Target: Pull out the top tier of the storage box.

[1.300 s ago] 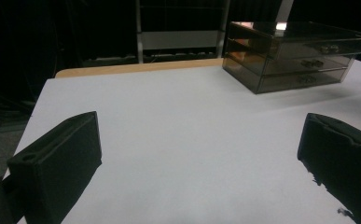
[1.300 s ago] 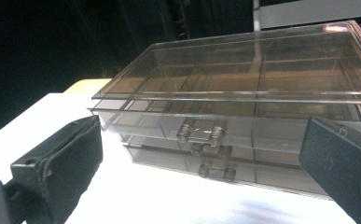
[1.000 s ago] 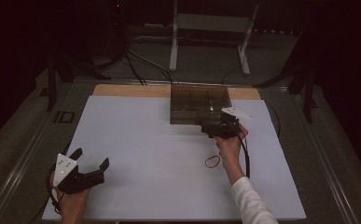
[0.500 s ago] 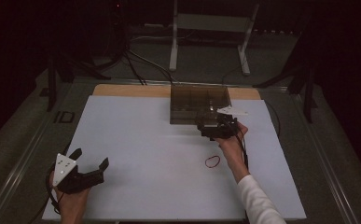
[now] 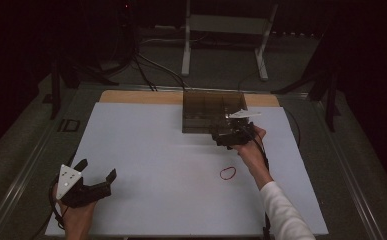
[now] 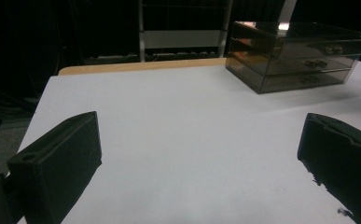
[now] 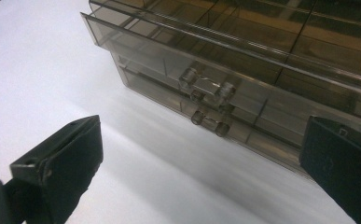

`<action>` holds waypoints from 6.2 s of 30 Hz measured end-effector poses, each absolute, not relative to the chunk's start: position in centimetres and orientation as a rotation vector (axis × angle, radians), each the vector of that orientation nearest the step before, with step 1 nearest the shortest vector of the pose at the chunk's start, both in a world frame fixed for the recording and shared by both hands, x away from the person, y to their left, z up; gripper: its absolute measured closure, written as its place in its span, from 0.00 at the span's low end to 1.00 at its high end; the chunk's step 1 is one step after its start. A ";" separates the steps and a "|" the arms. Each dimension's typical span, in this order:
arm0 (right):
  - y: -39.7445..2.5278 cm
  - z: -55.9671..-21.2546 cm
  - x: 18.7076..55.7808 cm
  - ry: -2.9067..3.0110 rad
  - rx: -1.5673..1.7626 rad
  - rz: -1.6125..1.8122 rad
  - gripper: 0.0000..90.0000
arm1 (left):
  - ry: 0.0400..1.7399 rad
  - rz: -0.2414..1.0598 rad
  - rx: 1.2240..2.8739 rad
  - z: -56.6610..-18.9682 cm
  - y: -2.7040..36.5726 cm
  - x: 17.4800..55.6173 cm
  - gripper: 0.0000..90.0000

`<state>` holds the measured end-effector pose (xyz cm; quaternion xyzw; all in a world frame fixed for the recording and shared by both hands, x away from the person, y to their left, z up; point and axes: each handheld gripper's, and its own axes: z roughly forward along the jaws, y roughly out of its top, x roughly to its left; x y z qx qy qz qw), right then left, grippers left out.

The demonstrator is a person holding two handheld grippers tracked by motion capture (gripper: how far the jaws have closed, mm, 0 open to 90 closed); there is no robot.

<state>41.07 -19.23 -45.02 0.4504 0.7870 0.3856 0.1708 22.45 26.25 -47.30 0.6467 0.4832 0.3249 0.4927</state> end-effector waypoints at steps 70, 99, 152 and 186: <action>-18.0 -44.3 44.5 2.490 0.761 0.965 0.08 | 1.171 0.781 1.573 -47.4 26.3 22.5 0.01; -16.6 -44.1 44.2 2.464 0.764 0.842 0.35 | 1.174 0.780 1.569 -47.4 26.4 22.5 0.01; -16.9 -44.4 43.8 2.507 0.702 0.806 0.61 | 1.173 0.775 1.578 -47.5 26.3 22.6 0.01; -17.3 -44.3 41.7 2.547 0.624 0.816 0.63 | 1.176 0.776 1.576 -47.5 26.3 22.6 0.01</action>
